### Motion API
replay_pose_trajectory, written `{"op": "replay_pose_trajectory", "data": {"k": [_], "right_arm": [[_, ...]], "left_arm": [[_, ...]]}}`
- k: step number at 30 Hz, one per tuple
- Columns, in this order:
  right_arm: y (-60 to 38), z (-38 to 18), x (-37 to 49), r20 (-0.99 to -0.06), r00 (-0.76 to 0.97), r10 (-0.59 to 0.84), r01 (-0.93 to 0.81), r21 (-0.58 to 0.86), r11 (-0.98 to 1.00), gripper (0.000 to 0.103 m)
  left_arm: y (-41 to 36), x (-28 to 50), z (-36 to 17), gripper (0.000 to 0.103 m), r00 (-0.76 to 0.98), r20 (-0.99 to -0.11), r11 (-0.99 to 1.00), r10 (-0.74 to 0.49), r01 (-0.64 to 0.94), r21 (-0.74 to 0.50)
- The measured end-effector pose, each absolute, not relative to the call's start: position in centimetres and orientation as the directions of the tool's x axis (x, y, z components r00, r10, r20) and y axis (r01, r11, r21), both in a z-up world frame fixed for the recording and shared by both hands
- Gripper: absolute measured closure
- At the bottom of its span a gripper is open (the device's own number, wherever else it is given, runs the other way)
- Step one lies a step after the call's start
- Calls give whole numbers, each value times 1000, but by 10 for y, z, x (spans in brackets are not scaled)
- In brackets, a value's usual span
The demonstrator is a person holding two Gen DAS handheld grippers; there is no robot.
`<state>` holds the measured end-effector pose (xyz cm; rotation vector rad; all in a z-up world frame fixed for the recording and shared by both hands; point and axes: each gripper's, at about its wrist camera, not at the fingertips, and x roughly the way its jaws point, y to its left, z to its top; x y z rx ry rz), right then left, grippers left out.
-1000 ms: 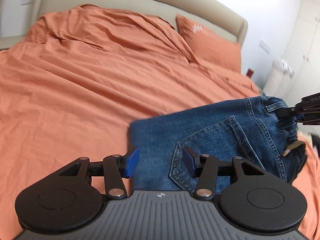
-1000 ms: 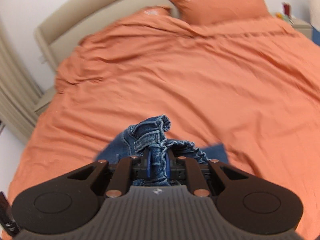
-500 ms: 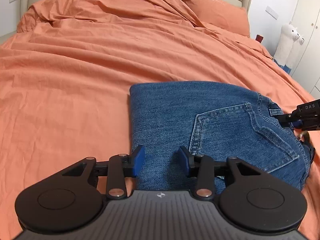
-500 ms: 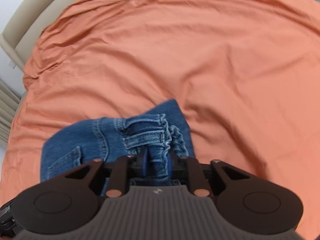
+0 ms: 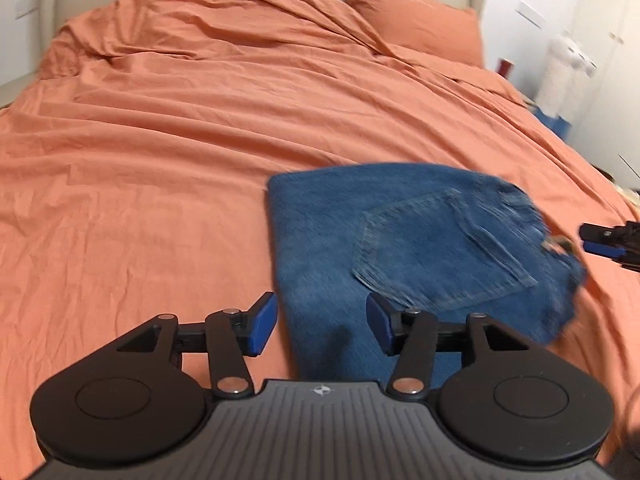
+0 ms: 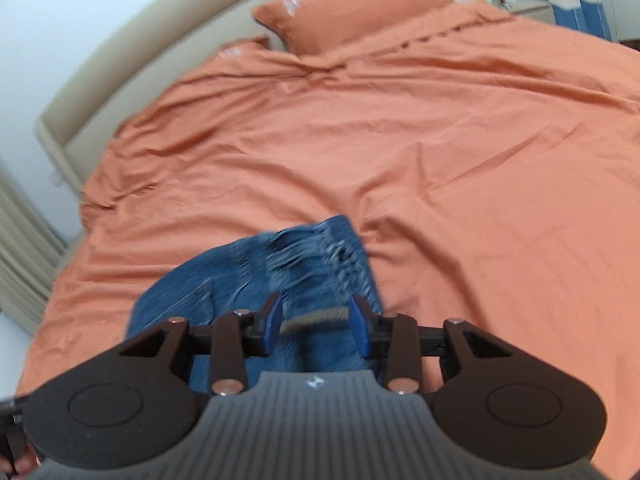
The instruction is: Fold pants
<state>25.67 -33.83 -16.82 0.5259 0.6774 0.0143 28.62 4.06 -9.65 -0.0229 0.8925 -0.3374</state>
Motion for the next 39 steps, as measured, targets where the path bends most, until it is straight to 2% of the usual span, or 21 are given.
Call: {"op": "replay_pose_trajectory", "data": {"k": [2, 6, 8, 13, 14, 15, 16, 17, 18, 23, 27, 32, 39], "right_arm": [[-331, -173, 237, -559, 808, 187, 118, 465, 878, 69], [-322, -185, 237, -567, 786, 248, 69, 478, 876, 70], [-319, -190, 239, -569, 790, 227, 58, 438, 897, 70], [-320, -202, 243, -579, 786, 218, 58, 419, 906, 71], [-321, -203, 243, -579, 786, 218, 56, 418, 907, 71], [-321, -203, 244, -580, 785, 219, 55, 418, 907, 71], [-322, -203, 244, -579, 785, 220, 56, 420, 906, 71], [-322, -203, 244, -579, 785, 221, 55, 421, 905, 71], [-323, -204, 244, -580, 783, 224, 55, 423, 904, 71], [-326, -203, 246, -611, 761, 217, 90, 430, 898, 72], [-326, -211, 246, -678, 707, 203, 118, 396, 911, 73], [-332, -226, 250, -718, 656, 235, 155, 432, 888, 73], [-327, -233, 247, -741, 637, 213, 167, 402, 900, 72]], "left_arm": [[38, 273, -92, 41, 566, -766, 938, -305, 317, -139], [32, 247, -96, 38, 523, -801, 925, -290, 368, -95], [28, 234, -102, 36, 489, -824, 911, -285, 406, -74], [6, 216, -127, 36, 470, -869, 884, -154, 459, 91], [4, 216, -133, 39, 475, -871, 884, -127, 453, 118], [3, 217, -138, 54, 477, -872, 883, -110, 449, 135], [2, 217, -141, 63, 484, -869, 885, -104, 444, 142], [3, 217, -142, 76, 480, -869, 886, -122, 447, 122], [4, 216, -141, 80, 483, -866, 888, -128, 445, 117], [9, 204, -117, 84, 537, -831, 871, -141, 467, 154], [2, 210, -148, 86, 472, -879, 840, -75, 505, 199], [14, 226, -170, 87, 380, -919, 881, -106, 465, 90], [17, 222, -167, 87, 360, -926, 892, -112, 447, 66]]}}
